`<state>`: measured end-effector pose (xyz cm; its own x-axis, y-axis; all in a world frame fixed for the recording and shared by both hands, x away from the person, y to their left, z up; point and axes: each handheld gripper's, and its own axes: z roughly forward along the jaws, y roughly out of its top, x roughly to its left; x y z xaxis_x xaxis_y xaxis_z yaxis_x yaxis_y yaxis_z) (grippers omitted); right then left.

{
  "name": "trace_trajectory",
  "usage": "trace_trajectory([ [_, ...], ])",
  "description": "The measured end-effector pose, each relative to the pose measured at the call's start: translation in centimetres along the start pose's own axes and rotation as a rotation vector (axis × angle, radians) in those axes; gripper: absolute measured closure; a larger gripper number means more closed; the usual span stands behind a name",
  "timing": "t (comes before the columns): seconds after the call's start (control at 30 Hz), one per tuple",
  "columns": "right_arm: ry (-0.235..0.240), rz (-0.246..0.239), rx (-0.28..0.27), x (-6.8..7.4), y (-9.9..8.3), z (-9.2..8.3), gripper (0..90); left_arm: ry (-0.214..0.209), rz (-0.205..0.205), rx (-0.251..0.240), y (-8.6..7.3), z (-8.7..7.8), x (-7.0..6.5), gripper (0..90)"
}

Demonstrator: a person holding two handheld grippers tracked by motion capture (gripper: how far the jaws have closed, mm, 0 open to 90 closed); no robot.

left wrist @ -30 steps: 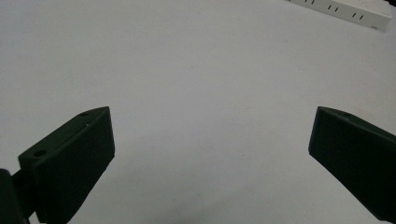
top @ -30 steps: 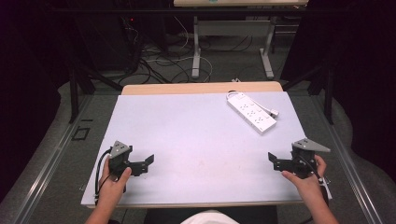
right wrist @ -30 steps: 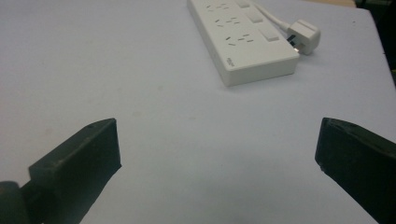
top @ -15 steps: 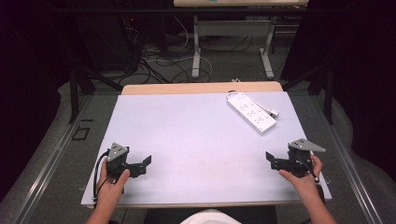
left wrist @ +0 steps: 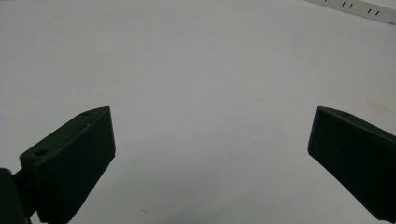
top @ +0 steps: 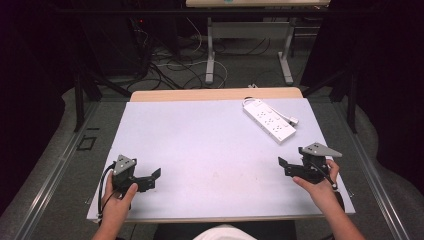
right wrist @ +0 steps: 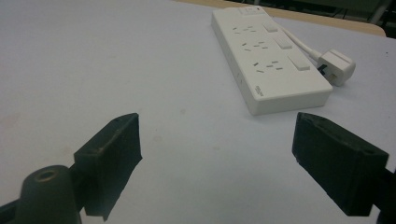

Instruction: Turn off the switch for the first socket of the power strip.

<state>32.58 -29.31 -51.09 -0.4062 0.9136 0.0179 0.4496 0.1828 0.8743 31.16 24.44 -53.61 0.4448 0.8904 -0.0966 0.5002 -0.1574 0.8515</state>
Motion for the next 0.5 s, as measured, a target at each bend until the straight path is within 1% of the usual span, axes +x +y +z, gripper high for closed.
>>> trace_trajectory([
  [0.03,0.000,0.000,0.000,0.0,0.0,0.0,15.0,0.001,0.000,0.000,0.0,0.0,0.0,0.6],
  [0.07,0.016,-0.008,0.002,0.1,0.3,0.1,15.5,0.003,0.000,-0.002,0.0,-0.1,0.1,0.6],
  [0.13,0.034,-0.009,0.000,0.2,0.6,0.3,15.9,0.004,-0.005,-0.004,0.0,-0.2,0.1,0.6],
  [0.2,0.039,-0.015,0.003,0.2,0.8,0.3,16.1,0.006,-0.008,-0.006,0.0,-0.2,0.2,0.6],
  [0.27,0.054,-0.020,0.010,0.2,1.3,0.6,16.6,0.006,-0.011,-0.006,0.0,-0.3,0.2,0.6],
  [0.3,0.056,-0.029,0.013,0.2,1.5,0.7,16.6,0.008,-0.014,-0.008,0.0,-0.3,0.2,0.6],
  [0.4,0.062,-0.027,0.018,0.2,1.9,0.8,16.7,0.009,-0.012,-0.009,0.0,-0.4,0.2,0.6],
  [0.43,0.060,-0.036,0.024,0.1,2.3,0.9,17.7,0.010,-0.011,-0.009,0.0,-0.4,0.3,0.6],
  [0.5,0.074,-0.042,0.029,0.0,2.6,1.1,17.8,0.013,-0.013,-0.010,-0.1,-0.4,0.3,0.6],
])
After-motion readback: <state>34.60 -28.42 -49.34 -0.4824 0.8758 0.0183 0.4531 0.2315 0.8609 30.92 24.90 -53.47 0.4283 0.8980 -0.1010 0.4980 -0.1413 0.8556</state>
